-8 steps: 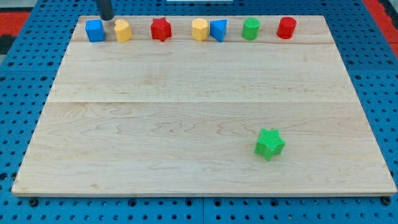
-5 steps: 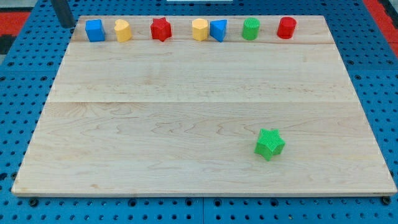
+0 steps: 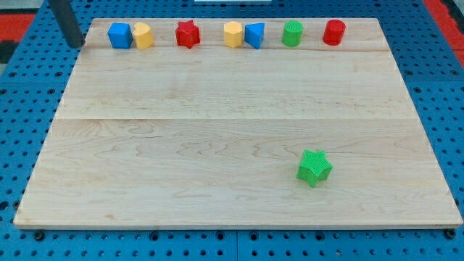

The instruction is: Place the green star towards the bottom left side of the yellow hexagon

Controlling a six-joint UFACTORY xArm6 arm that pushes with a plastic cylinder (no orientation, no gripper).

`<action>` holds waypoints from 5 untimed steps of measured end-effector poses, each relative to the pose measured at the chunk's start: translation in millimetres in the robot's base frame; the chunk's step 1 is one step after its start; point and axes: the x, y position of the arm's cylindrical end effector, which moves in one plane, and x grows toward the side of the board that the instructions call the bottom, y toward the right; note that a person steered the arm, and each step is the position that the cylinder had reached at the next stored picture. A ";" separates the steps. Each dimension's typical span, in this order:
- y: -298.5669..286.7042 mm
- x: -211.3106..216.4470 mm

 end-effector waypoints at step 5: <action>427.9 165.6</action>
